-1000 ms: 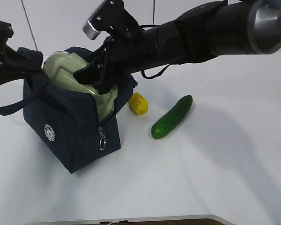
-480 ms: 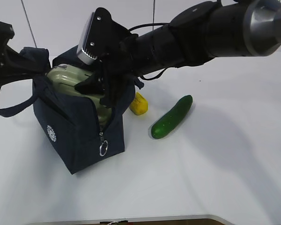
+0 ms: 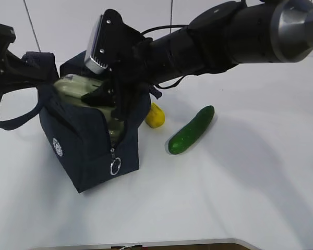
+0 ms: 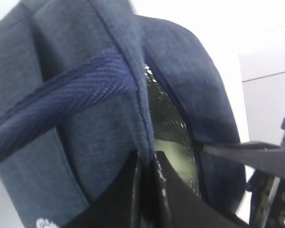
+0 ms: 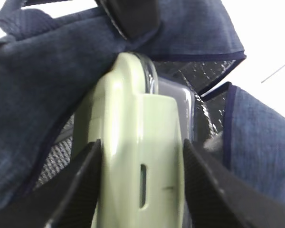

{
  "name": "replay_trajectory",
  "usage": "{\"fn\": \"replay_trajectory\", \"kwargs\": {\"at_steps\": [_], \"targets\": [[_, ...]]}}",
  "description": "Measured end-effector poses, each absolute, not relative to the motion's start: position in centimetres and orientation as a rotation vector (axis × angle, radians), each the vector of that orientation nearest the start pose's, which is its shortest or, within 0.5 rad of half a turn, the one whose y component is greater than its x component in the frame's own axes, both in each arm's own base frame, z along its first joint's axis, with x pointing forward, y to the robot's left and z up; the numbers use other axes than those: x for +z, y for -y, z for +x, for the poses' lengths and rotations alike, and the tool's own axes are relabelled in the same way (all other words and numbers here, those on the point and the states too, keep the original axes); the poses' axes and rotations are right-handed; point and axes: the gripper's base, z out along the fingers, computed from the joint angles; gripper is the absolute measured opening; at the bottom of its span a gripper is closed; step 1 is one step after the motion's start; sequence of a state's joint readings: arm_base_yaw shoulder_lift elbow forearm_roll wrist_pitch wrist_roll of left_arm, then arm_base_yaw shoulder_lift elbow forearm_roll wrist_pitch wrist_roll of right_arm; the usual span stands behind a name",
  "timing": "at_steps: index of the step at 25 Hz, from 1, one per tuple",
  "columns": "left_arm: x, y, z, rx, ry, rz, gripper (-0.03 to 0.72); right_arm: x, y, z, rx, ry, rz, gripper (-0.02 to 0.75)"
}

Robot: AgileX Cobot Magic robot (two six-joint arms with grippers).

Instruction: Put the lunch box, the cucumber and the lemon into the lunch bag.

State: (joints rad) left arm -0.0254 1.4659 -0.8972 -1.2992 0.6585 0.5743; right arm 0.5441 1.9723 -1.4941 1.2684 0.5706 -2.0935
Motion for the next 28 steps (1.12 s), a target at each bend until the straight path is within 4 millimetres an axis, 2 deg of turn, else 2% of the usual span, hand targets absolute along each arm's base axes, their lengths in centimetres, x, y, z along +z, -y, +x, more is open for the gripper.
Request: {"fn": "replay_trajectory", "kwargs": {"at_steps": [11, 16, 22, 28], "targets": [[26.4, 6.1, 29.8, -1.059, -2.284, -0.386, -0.008, 25.3, -27.8, 35.9, 0.390, -1.316, -1.595, 0.460], [26.3, 6.0, 29.9, -1.048, -2.281, -0.393, -0.008, 27.2, -27.3, 35.8, 0.333, -1.305, -1.538, 0.461], [26.3, 5.9, 29.9, -1.042, -2.279, -0.396, -0.008, 30.7, -26.1, 36.3, 0.297, -1.432, -1.242, 0.461], [26.3, 5.9, 29.9, -1.039, -2.278, -0.396, -0.008, 32.3, -24.6, 37.3, 0.231, -1.572, -0.948, 0.461]]}}
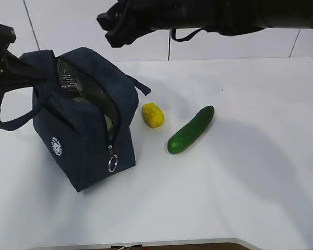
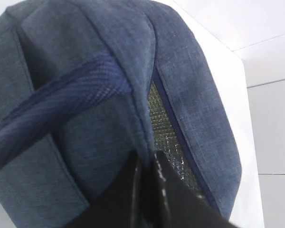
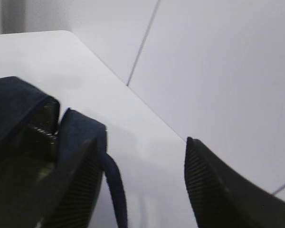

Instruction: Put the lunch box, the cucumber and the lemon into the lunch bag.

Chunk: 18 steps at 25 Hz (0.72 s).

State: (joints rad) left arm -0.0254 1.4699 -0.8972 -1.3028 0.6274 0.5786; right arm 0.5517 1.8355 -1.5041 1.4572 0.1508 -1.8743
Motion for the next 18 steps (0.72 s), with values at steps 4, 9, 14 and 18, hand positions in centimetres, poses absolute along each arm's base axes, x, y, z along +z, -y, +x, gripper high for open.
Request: {"fn": "replay_trajectory", "kwargs": {"at_steps": [4, 9, 14, 18], "targets": [[26.3, 5.9, 29.9, -1.039, -2.278, -0.396, -0.008, 32.3, -23.1, 37.7, 0.195, -1.688, -0.704, 0.461], [26.3, 5.9, 29.9, -1.039, -2.278, -0.396, -0.008, 31.5, -20.5, 38.1, 0.052, -1.848, -0.406, 0.461], [26.3, 5.9, 29.9, -1.039, -2.278, -0.396, -0.008, 31.0, -18.8, 38.2, -0.113, -1.914, -0.269, 0.461], [26.3, 5.9, 29.9, -1.039, -2.279, -0.396, -0.008, 30.4, -18.3, 38.0, -0.158, -1.942, -0.247, 0.461]]}}
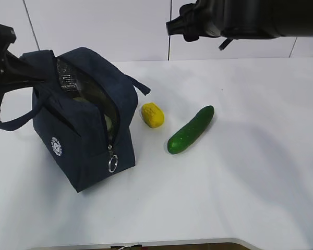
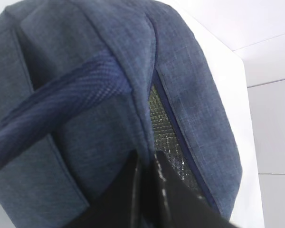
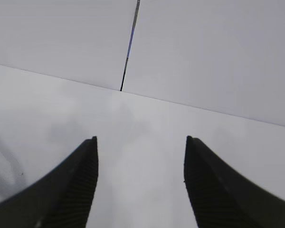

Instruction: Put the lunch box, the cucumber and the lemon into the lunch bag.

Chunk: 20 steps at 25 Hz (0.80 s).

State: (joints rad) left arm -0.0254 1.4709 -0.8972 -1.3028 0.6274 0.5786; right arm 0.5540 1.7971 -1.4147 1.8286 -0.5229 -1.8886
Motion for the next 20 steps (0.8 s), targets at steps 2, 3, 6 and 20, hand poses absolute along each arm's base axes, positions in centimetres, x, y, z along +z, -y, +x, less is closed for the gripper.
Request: {"fn": "replay_trajectory", "kwargs": {"at_steps": [2, 3, 6, 20], "targets": [[26.3, 5.9, 29.9, -1.039, -2.279, -0.396, -0.008, 29.7, -18.5, 37.8, -0.147, -1.955, -0.264, 0.461], [26.3, 5.9, 29.9, -1.039, -2.279, -0.396, -0.008, 29.4, -18.5, 37.7, -0.137, -1.964, -0.265, 0.461], [26.3, 5.9, 29.9, -1.039, -2.279, -0.396, -0.008, 28.7, -18.6, 37.5, -0.087, -1.986, -0.222, 0.461], [26.3, 5.9, 29.9, -1.039, -2.279, -0.396, -0.008, 28.4, -19.6, 36.6, 0.180, -1.999, -0.164, 0.461]]}}
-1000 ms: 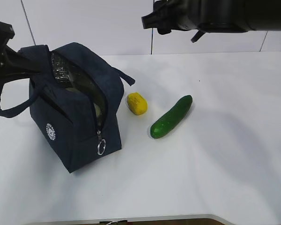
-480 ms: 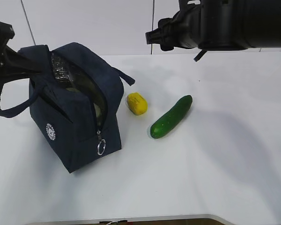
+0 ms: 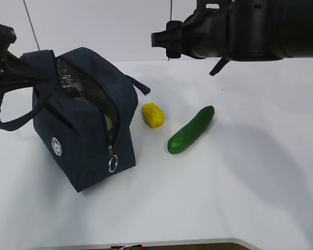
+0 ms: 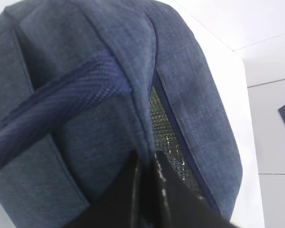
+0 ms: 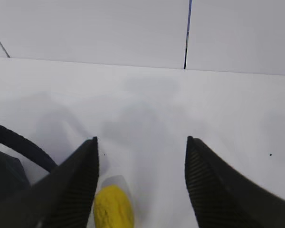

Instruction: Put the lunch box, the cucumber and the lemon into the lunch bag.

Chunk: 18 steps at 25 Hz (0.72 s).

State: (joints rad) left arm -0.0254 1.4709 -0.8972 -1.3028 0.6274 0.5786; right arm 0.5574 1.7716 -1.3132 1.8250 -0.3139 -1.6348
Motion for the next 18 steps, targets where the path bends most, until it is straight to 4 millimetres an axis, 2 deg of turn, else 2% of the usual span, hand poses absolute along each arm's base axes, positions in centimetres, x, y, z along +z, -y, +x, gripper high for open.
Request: {"fn": "replay_trajectory", "kwargs": {"at_steps": [8, 12, 18], "targets": [[26.3, 5.9, 29.9, -1.034, -2.278, -0.383, -0.008, 25.9, -18.7, 35.6, 0.239, -2.067, -0.227, 0.461], [26.3, 5.9, 29.9, -1.031, -2.278, -0.377, -0.008, 25.9, -17.4, 35.7, 0.240, -2.068, -0.213, 0.461], [26.3, 5.9, 29.9, -1.030, -2.278, -0.374, -0.009, 24.9, -16.3, 35.7, 0.207, -2.098, -0.214, 0.452]]}}
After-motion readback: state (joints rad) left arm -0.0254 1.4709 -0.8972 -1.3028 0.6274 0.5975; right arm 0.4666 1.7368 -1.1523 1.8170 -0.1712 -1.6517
